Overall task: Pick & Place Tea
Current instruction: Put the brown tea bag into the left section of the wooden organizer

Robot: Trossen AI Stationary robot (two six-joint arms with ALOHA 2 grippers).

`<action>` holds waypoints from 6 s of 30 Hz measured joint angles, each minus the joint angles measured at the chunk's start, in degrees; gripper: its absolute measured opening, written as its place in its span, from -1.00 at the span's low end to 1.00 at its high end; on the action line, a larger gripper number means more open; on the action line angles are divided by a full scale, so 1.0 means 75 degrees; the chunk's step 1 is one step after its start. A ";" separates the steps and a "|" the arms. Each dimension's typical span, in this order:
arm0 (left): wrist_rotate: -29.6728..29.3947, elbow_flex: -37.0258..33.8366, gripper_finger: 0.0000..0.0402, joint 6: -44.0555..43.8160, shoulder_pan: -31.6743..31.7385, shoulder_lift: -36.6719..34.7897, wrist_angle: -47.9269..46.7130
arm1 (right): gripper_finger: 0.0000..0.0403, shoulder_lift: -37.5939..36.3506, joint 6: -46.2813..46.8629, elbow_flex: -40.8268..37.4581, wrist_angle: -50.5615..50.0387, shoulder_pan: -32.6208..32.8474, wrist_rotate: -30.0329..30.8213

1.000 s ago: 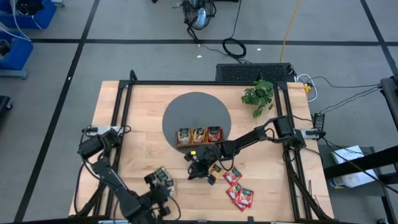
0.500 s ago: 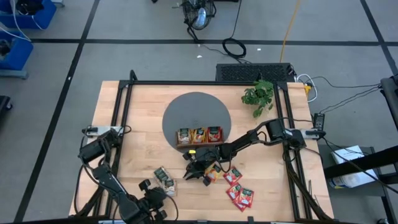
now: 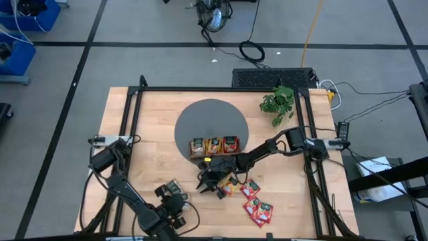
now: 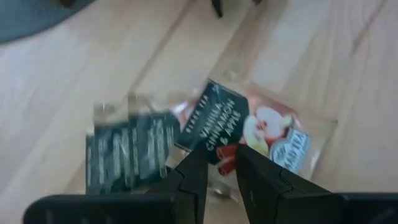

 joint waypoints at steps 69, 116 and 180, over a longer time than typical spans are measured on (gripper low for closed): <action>-0.0203 -0.1238 -0.56 0.1763 0.0945 -0.0245 0.2396 | -0.41 -0.0047 0.3899 0.0126 -0.0733 -0.0792 -0.1912; -0.1632 -0.0391 -0.56 0.2269 0.0194 -0.0554 0.2542 | -1.00 -0.1651 -0.0358 0.0076 -0.3821 0.0052 0.0789; -0.1999 -0.0388 -0.56 0.1849 -0.0552 -0.0557 0.1993 | -1.00 -0.2871 -0.3357 0.0099 -0.4953 -0.1576 0.4057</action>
